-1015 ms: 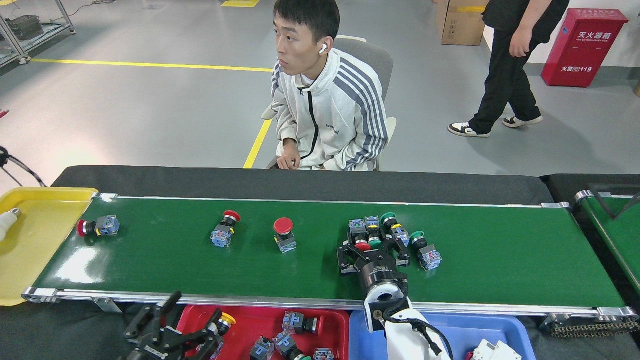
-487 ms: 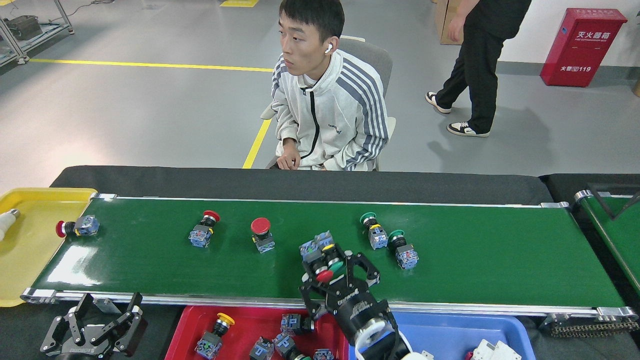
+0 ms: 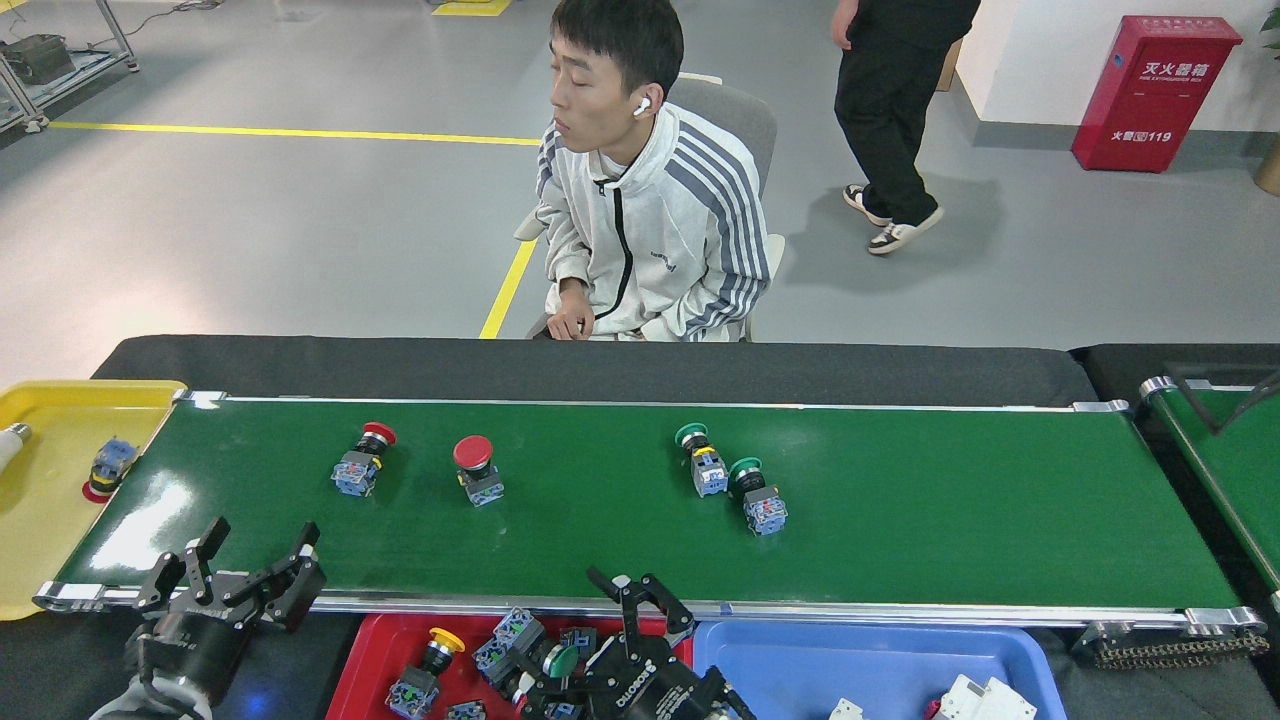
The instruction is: Pick switch part from conveyor to tray
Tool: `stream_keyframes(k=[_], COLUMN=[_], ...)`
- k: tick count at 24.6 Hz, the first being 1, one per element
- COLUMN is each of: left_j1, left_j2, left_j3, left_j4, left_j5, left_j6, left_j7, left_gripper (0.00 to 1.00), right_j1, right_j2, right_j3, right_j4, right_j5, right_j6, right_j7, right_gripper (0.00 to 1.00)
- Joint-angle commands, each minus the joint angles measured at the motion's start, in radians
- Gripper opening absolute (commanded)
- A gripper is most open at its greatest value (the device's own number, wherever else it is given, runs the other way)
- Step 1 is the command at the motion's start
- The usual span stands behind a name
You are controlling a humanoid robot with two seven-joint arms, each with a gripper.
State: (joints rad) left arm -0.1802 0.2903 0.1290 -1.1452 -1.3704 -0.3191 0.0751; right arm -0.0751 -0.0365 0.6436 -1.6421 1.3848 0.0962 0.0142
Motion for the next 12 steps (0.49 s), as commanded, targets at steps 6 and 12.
stream_keyframes(k=[6, 12], left_j1=[-0.156, -0.291], left_j2=[0.021, 0.021], left_j3=[-0.035, -0.063], left_j4=[0.188, 0.384], left_j5=[-0.052, -0.053], left_j6=[-0.003, 0.005], left_j7=[0.017, 0.028], left_gripper=[0.99, 0.98], right_j1=[0.287, 0.393], right_j2=[-0.063, -0.066], right_j3=[-0.47, -0.636], right_j4=[-0.113, -0.097], right_j5=[-0.006, -0.017], right_j6=[0.128, 0.12], right_j7=[-0.141, -0.149], right_gripper=[1.0, 1.0])
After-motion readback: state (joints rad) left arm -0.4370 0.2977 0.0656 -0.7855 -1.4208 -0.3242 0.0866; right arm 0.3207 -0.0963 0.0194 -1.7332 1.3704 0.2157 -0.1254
